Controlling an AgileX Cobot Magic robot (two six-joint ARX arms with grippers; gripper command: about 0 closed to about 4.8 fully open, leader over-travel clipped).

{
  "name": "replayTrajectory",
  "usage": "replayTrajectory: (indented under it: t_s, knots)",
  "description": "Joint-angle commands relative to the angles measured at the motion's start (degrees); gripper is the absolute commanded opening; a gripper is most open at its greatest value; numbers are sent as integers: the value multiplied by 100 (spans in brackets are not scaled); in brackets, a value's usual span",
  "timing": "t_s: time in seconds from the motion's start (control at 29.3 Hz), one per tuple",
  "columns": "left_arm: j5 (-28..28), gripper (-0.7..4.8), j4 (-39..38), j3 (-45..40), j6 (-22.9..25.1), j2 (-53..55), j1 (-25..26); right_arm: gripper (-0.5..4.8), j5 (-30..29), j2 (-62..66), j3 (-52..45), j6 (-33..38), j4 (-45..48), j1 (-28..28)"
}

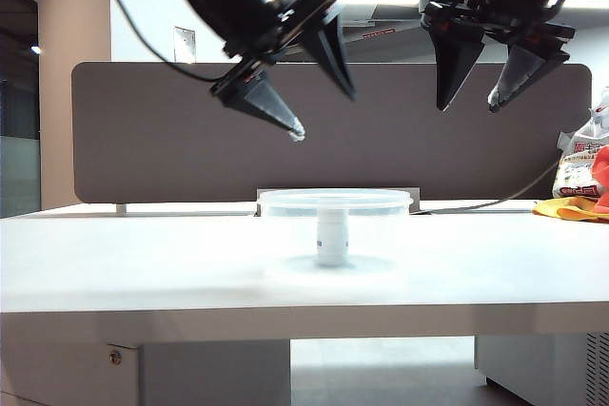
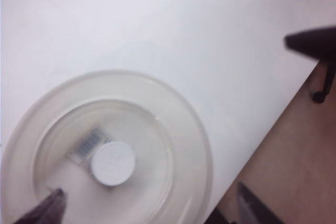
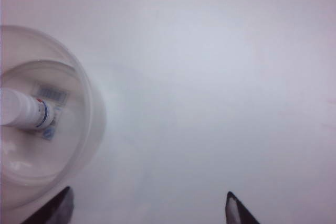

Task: Remove the lid of the round box, pick up the small white medicine bottle inside, and place it on the table.

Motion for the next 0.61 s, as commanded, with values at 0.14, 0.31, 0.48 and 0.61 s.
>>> replayTrajectory:
  t_s: [0.14, 0.31, 0.48, 0.61]
  knots:
    - [-815, 420, -1014, 874, 424, 533, -212, 369, 138, -33, 20, -7, -87, -9]
    - [-857, 394, -1102, 907, 426, 601, -212, 369, 216, -33, 20, -28, -197, -74]
    - [-857, 393, -1137, 907, 428, 608, -249, 368, 221, -33, 20, -17, -192, -81]
    - [-855, 377, -1141, 907, 470, 660, -293, 351, -278, -90, 22, 50, -262, -81]
